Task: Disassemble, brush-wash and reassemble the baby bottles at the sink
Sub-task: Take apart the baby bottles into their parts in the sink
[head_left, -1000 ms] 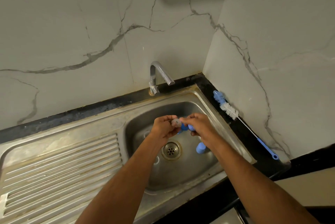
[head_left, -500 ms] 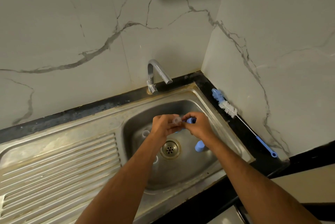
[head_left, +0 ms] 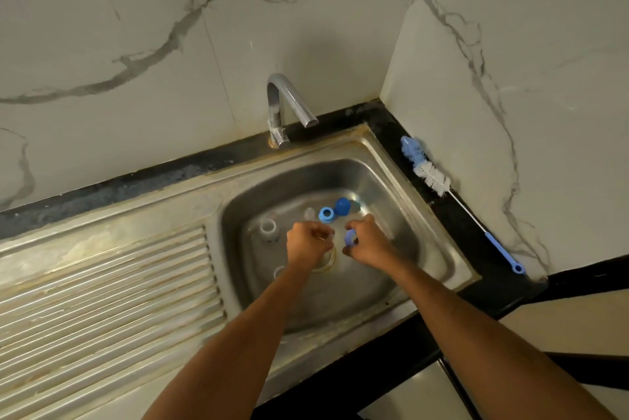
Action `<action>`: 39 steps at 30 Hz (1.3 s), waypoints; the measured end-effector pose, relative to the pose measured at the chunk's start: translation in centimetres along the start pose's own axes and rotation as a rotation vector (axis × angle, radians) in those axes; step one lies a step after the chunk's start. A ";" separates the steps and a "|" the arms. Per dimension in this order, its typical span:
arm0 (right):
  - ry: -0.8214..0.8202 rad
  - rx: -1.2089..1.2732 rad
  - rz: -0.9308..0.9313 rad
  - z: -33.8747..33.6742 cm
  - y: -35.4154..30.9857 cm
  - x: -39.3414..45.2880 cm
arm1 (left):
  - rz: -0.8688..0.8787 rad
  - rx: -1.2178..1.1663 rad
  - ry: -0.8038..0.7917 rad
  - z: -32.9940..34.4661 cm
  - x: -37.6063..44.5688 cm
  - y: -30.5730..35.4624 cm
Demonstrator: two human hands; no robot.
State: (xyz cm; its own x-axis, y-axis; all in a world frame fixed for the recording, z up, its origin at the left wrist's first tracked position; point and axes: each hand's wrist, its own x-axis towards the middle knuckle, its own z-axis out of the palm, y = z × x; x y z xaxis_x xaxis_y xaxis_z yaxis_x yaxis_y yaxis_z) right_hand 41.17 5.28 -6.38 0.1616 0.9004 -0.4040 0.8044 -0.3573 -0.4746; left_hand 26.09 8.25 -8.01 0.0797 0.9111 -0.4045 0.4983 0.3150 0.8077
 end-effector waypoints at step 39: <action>-0.314 -0.477 -0.199 8.9 4.8 5.0 | 0.061 0.670 -0.323 6.8 2.1 -8.4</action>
State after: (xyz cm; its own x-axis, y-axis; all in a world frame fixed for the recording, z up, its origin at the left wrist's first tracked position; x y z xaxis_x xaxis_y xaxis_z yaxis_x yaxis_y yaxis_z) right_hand 40.76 5.84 -17.58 -0.1367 0.7962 -0.5894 0.9811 0.0266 -0.1916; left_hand 27.94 5.71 -18.61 0.3226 0.7655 -0.5568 0.8961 -0.0574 0.4402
